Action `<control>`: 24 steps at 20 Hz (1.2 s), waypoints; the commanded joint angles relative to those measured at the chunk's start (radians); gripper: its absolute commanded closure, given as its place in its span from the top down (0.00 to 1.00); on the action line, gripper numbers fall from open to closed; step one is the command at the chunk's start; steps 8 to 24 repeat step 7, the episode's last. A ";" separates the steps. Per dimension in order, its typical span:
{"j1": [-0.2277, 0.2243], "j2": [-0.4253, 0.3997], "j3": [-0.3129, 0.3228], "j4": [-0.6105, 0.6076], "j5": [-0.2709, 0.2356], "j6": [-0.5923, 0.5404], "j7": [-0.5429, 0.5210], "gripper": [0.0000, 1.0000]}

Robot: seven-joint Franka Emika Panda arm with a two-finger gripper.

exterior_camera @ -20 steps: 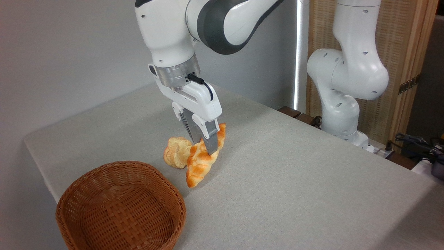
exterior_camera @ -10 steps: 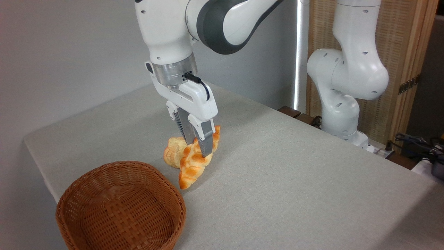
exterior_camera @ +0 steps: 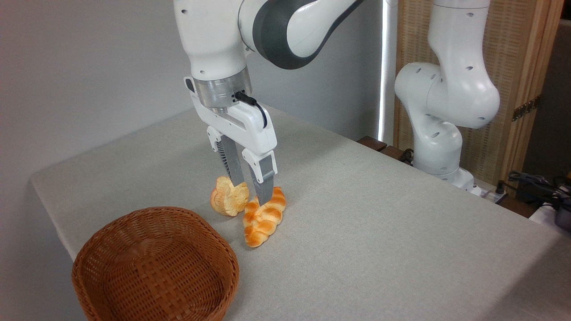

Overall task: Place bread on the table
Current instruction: 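Lower the braided roll onto the table and open the gripper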

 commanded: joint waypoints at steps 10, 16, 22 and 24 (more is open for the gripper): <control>0.003 -0.009 0.034 0.002 -0.067 0.131 0.011 1.00; 0.003 -0.009 0.034 0.002 -0.067 0.131 0.011 1.00; 0.003 -0.009 0.034 0.002 -0.067 0.131 0.011 1.00; 0.003 -0.009 0.034 0.002 -0.067 0.131 0.011 1.00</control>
